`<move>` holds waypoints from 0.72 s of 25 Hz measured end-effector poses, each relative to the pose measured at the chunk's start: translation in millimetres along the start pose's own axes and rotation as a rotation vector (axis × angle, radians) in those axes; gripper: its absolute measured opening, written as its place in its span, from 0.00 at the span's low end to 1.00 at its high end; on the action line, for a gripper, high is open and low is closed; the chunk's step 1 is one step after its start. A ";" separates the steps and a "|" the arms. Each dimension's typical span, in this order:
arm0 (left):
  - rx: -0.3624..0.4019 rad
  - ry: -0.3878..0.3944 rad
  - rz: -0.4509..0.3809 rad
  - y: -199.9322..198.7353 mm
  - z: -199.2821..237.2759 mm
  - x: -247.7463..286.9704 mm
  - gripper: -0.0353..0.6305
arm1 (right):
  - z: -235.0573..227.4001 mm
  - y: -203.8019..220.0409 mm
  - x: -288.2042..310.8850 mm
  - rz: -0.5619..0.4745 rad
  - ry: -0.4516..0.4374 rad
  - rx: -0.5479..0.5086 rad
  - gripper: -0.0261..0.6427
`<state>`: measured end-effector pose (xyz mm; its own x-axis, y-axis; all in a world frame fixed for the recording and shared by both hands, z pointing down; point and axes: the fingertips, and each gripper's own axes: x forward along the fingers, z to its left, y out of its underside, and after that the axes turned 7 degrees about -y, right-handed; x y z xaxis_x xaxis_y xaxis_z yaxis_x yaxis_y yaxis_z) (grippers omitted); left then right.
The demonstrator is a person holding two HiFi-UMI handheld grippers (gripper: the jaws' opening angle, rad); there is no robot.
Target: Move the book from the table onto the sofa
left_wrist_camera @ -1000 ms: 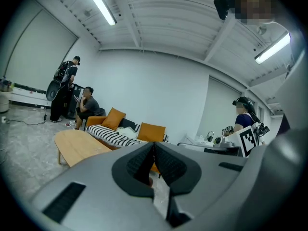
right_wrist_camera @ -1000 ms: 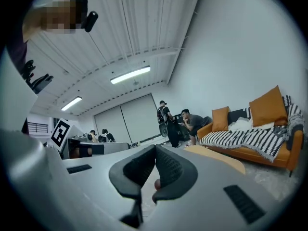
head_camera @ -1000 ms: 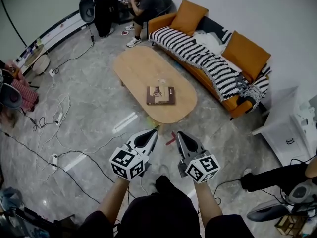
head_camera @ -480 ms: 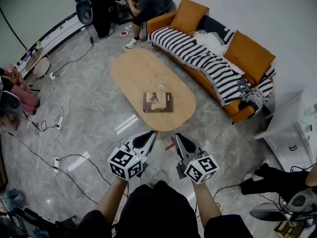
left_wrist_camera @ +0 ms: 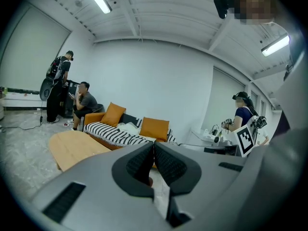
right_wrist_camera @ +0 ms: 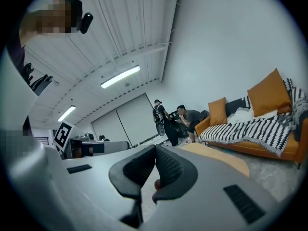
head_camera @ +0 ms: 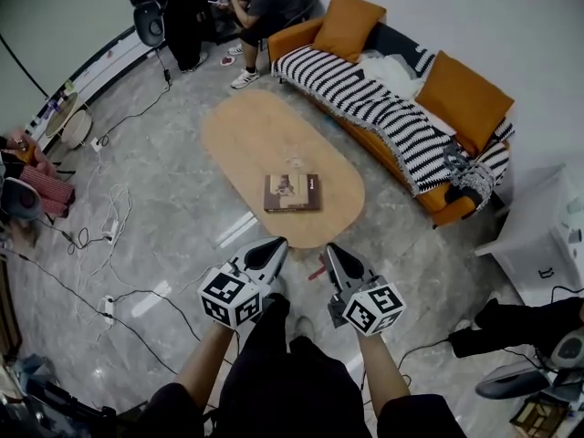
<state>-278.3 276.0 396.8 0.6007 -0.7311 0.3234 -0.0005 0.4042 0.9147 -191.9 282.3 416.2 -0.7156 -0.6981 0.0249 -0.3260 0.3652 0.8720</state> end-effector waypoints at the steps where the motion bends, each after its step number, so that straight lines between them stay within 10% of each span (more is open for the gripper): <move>1: 0.000 0.004 0.002 -1.3 5.3 4.9 0.08 | -5.2 -0.3 5.1 0.000 0.006 0.003 0.08; 18: -0.060 0.081 0.047 -39.0 152.0 88.5 0.08 | -71.0 -9.7 151.7 0.032 0.127 0.066 0.08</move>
<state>-346.6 112.0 426.7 0.6640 -0.6645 0.3429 0.0161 0.4712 0.8819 -253.4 129.1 446.2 -0.6439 -0.7561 0.1170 -0.3473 0.4251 0.8358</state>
